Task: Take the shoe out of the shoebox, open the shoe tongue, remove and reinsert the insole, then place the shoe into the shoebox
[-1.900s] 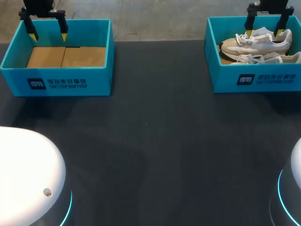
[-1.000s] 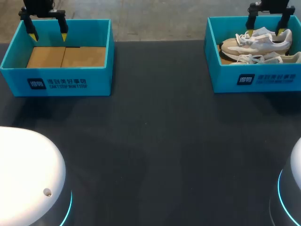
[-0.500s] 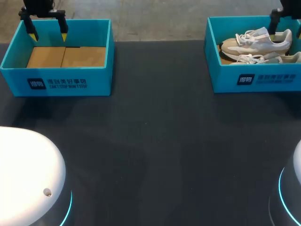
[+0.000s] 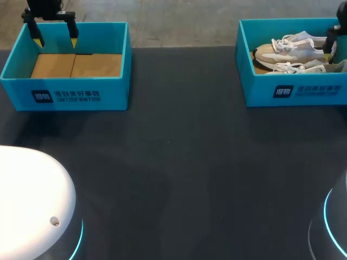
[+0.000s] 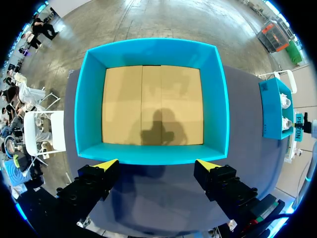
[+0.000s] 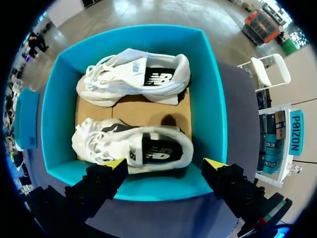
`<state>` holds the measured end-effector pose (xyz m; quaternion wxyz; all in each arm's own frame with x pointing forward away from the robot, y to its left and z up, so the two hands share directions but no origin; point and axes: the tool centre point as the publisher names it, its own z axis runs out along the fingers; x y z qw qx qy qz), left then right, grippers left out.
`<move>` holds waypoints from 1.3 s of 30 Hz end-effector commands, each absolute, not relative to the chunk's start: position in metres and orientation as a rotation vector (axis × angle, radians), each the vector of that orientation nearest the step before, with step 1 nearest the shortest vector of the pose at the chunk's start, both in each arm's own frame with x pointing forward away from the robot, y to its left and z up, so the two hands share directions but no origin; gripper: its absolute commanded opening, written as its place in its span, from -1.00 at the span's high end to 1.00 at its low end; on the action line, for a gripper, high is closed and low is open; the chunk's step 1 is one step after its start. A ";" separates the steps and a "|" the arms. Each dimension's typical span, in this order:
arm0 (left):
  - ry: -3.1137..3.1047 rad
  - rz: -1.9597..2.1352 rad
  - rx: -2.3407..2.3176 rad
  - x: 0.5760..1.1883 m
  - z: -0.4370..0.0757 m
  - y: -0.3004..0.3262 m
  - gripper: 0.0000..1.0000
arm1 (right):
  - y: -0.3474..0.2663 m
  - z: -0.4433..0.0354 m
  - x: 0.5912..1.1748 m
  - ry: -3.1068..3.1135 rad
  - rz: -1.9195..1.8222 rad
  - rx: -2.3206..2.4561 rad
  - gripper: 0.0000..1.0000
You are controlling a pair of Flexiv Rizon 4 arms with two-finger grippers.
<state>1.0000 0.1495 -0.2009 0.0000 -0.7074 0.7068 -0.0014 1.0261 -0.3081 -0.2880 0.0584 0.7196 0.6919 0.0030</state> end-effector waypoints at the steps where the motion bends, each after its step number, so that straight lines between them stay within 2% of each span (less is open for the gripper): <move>1: 2.220 -0.003 -2.223 1.000 -0.201 0.150 -1.00 | -0.318 -0.305 1.040 2.091 0.002 2.192 -1.00; 4: 2.220 -0.003 -2.223 1.000 -0.201 0.150 -1.00 | -0.326 -0.316 1.043 2.085 -0.040 2.216 -0.98; 6: 2.220 -0.003 -2.223 1.000 -0.201 0.150 -1.00 | -0.328 -0.319 1.043 2.088 -0.040 2.222 -0.82; 9: 2.220 -0.003 -2.223 1.000 -0.201 0.150 -1.00 | -0.330 -0.322 1.042 2.092 -0.046 2.227 -0.73; 12: 2.220 -0.003 -2.223 1.000 -0.201 0.150 -1.00 | -0.332 -0.326 1.040 2.093 -0.053 2.230 -0.33; 13: 2.220 -0.003 -2.223 1.000 -0.201 0.150 -1.00 | -0.333 -0.328 1.040 2.088 -0.059 2.234 0.02; 14: 2.220 -0.003 -2.223 1.000 -0.201 0.150 -1.00 | -0.335 -0.329 1.040 2.086 -0.060 2.237 0.09; 39: 2.220 -0.003 -2.223 1.000 -0.201 0.150 -1.00 | -0.344 -0.363 1.031 2.026 -0.087 2.298 0.07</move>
